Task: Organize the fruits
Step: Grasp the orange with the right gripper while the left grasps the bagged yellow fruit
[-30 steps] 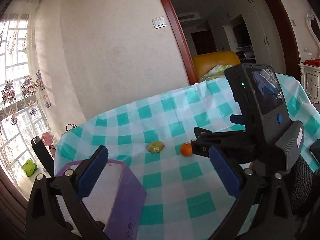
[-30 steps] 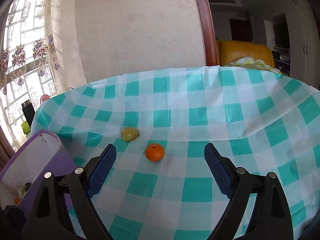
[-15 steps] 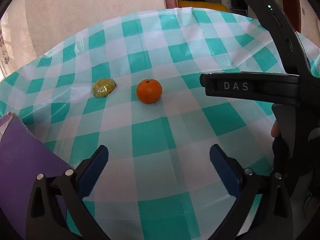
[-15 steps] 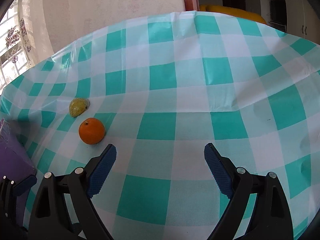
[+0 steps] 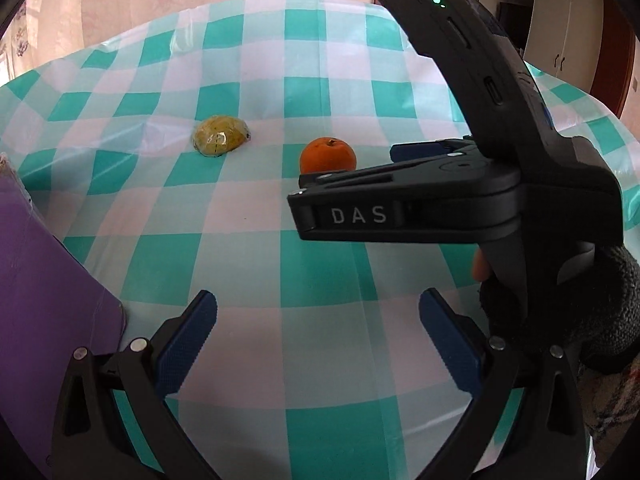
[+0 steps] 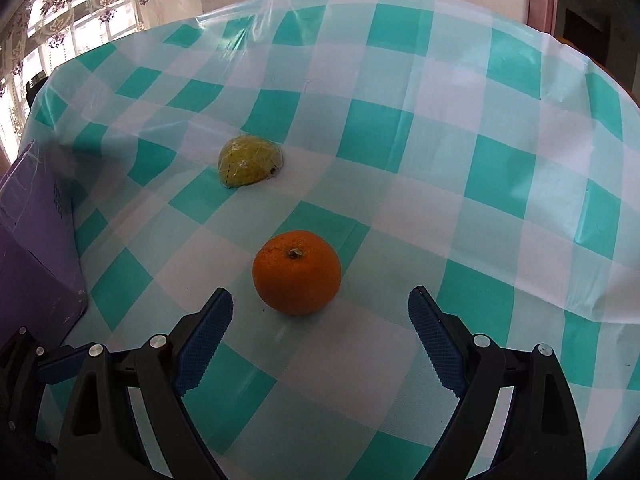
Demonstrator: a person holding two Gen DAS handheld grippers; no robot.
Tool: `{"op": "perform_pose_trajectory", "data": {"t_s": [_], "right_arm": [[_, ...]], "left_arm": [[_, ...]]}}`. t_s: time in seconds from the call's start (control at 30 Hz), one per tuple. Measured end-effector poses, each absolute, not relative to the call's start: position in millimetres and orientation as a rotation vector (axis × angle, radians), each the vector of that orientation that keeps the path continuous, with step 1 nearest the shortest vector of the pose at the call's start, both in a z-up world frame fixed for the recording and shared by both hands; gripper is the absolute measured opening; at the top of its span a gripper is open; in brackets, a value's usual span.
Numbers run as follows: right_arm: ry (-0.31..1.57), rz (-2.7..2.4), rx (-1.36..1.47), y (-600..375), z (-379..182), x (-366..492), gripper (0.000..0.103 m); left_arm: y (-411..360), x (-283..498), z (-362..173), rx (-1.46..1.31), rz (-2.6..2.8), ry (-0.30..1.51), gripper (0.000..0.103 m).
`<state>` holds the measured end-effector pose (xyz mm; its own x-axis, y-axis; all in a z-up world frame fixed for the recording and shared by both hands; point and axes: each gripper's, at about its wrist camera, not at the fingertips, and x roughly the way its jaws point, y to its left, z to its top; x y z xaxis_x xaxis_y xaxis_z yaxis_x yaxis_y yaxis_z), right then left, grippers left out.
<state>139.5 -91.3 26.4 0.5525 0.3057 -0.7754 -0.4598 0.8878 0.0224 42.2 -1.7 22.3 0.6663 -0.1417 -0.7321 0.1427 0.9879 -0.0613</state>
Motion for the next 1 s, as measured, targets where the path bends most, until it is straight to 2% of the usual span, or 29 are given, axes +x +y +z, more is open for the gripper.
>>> {"op": "perform_pose_trajectory", "data": {"t_s": [0.07, 0.13, 0.3, 0.4, 0.8, 1.0], "right_arm": [[0.890, 0.470, -0.220, -80.9, 23.8, 142.8, 0.085], [0.901, 0.481, -0.230, -75.8, 21.5, 145.9, 0.078], [0.897, 0.444, -0.211, -80.0, 20.4, 148.5, 0.045], [0.871, 0.387, -0.165, -93.2, 23.7, 147.1, 0.045], [0.831, -0.017, 0.378, -227.6, 19.0, 156.2, 0.045], [0.765, 0.009, 0.334, -217.1, 26.8, 146.2, 0.045]], "left_arm": [[-0.6, 42.6, 21.8, -0.009, -0.160, 0.832, 0.101], [0.2, 42.6, 21.1, -0.018, -0.162, 0.836, 0.101], [1.7, 44.3, 18.9, -0.035, -0.167, 0.854, 0.101], [4.3, 45.0, 17.7, -0.050, -0.158, 0.863, 0.101], [24.3, 75.8, 21.8, -0.159, -0.027, 0.848, 0.101], [19.7, 140.9, 28.9, -0.200, 0.088, 0.811, 0.101]]}}
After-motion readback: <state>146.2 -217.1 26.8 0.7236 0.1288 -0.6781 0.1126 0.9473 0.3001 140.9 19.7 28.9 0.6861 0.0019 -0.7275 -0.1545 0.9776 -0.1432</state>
